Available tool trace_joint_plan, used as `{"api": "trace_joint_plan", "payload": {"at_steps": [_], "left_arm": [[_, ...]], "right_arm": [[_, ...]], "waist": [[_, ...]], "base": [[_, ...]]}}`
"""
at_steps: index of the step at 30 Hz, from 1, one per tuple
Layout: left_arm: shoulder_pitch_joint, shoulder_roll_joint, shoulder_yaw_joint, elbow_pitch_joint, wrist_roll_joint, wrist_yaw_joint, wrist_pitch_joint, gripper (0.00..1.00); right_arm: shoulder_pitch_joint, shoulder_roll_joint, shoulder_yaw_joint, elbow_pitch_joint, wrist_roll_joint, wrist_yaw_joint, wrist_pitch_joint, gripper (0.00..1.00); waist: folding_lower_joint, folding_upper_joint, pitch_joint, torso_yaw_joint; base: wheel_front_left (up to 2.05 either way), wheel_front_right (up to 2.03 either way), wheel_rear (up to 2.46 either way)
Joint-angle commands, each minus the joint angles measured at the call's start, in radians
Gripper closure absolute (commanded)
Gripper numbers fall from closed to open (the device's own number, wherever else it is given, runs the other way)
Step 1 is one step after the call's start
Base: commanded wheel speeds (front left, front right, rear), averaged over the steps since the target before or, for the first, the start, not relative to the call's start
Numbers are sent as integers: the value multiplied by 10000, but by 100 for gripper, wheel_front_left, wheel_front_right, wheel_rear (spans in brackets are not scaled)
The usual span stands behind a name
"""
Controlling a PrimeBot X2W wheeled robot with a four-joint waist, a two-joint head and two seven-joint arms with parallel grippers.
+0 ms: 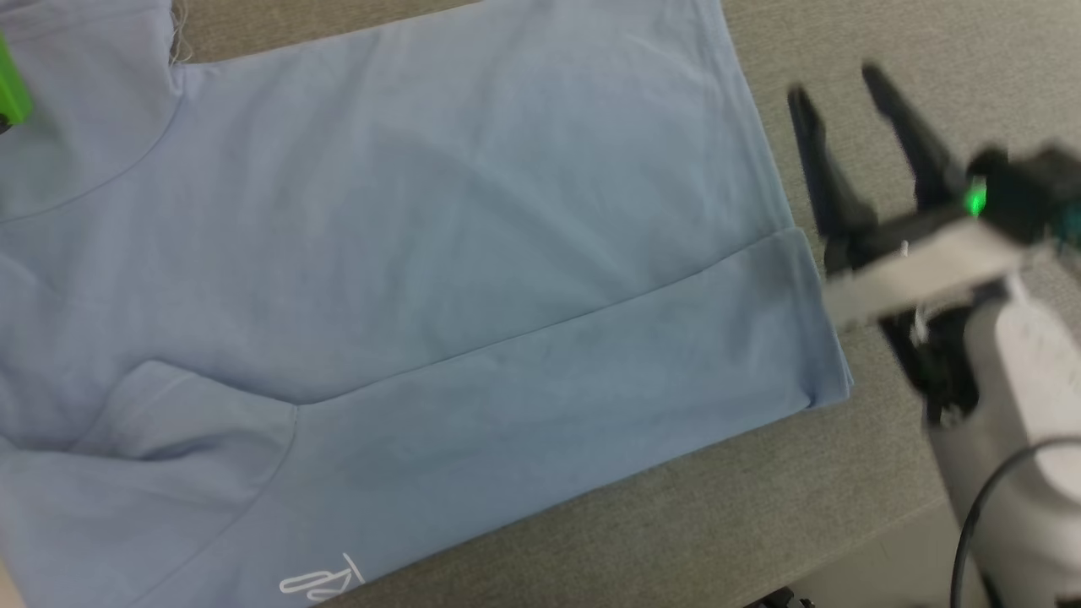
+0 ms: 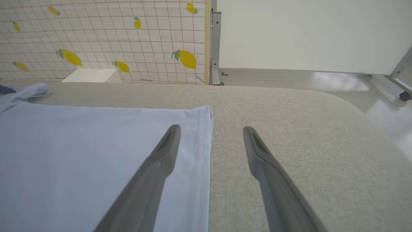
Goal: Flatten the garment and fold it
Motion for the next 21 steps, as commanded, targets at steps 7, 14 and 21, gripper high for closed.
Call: {"api": "trace_joint_plan", "payload": {"at_steps": [7, 14, 21], "left_arm": [[11, -203, -274, -116, 3, -164, 164, 100], [-181, -507, -359, -182, -116, -345, -3, 100], [-401, -646, -425, -97, -150, -478, -94, 100]], "right_arm": [[-3479, -6, 449, 2018, 545, -15, 3295, 0], [-5774, 461, 156, 4658, 223, -15, 5986, 0], [-6901, 761, -178, 6195, -427, -15, 7730, 0]], "waist": [[-1, 0, 264, 437], [-1, 0, 575, 815], [-1, 0, 802, 1053]], "base": [[0, 0, 0], [0, 0, 0], [0, 0, 0]]}}
